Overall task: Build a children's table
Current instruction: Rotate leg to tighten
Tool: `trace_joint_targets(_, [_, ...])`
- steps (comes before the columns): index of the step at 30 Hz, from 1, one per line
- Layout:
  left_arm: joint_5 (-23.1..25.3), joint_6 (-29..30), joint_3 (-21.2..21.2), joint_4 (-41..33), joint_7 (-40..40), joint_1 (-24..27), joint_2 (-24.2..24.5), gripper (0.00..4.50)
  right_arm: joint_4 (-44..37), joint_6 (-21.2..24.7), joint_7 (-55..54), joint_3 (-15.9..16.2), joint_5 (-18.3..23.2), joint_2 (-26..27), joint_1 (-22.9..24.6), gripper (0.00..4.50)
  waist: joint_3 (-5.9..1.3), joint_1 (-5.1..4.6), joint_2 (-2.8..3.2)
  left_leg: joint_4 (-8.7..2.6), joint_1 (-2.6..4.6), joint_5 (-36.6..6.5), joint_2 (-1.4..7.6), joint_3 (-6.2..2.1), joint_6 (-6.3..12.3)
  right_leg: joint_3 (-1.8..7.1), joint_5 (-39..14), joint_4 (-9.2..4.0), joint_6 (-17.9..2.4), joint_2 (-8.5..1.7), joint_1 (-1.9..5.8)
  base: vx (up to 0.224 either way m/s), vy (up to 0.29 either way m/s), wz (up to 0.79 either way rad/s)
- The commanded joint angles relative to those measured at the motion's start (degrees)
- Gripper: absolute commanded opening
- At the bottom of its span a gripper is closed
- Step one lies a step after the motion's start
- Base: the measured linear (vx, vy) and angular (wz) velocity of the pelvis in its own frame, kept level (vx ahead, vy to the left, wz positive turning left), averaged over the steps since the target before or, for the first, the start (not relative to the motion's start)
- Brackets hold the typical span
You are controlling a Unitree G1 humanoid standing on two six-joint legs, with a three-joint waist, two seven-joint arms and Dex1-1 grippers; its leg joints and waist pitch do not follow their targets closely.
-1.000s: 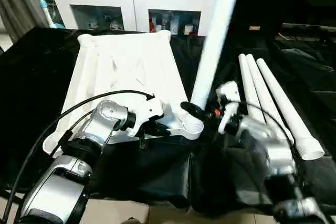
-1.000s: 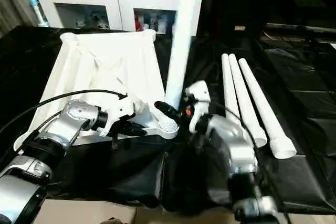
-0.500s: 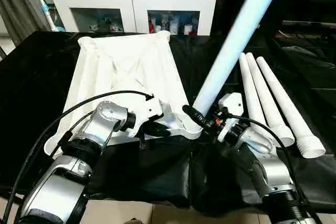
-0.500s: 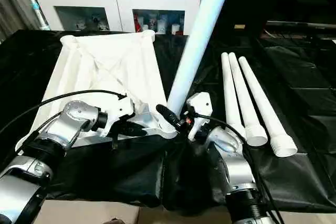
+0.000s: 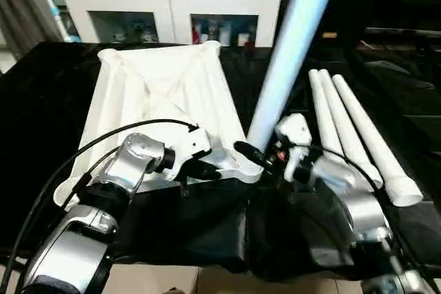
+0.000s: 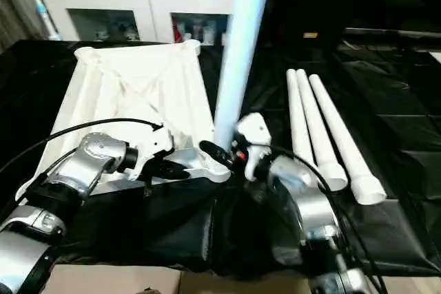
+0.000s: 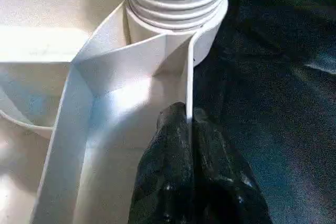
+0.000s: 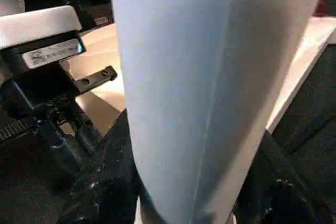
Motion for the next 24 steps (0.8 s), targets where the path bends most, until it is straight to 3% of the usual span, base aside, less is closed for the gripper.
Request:
trace_joint_targets(1, [0.07, 0.53, 0.61, -0.71, 1.26, 0.33, 0.45, 0.00, 5.49, 4.82, 0.70, 3.36, -2.60, -0.62, 1.67, 1.85, -2.59, -0.12, -0.26, -5.33, 0.76, -16.96, 4.49, -1.95, 0.71, 3.32, -18.79, -5.16, -10.67, -6.08, 1.46, 0.000, 0.000, 0.00])
trace_joint_targets(9, [-0.15, 0.45, 0.63, -0.34, 2.36, 0.09, 0.10, 0.00, 7.09, 6.34, 1.45, 4.68, -3.96, -1.19, 0.74, 1.85, -2.53, -0.32, -0.69, -5.47, 0.97, -19.24, 4.51, -2.02, -0.24, 3.44, -21.03, -5.41, -9.87, -6.09, 1.24, 0.000, 0.000, 0.00])
trace_joint_targets(14, [-0.31, 0.48, 0.74, -0.23, 2.79, 0.16, 0.11, 0.00, 7.38, 6.60, 0.96, 4.56, -3.66, -1.24, 1.24, 1.85, -2.53, -0.34, -0.62, -5.48, 0.99, -19.51, 4.51, -2.01, -0.34, 3.46, -20.84, -5.47, -9.88, -6.05, 1.18, 0.000, 0.000, 0.00])
trace_joint_targets(21, [-0.49, 1.42, 0.99, -0.39, 3.29, 0.41, 0.15, 0.00, 8.39, 6.14, -2.58, 2.05, -3.78, 0.22, 1.00, 1.85, -2.34, -0.49, -0.45, -5.73, 1.14, -21.92, 4.49, -2.20, -1.16, 3.47, -23.42, -5.68, -9.33, -6.04, 1.01, 0.000, 0.000, 0.00])
trace_joint_targets(24, [-0.52, 4.10, 2.85, 1.49, 9.23, -1.06, -1.54, 0.00, 11.33, 4.90, -12.23, -1.77, -4.44, 3.49, -0.91, 1.85, -2.22, -0.97, -0.28, -5.82, 1.33, -24.25, 4.27, -2.45, -2.47, 3.31, -27.44, -5.93, -8.61, -6.08, 0.75, 0.000, 0.000, 0.00])
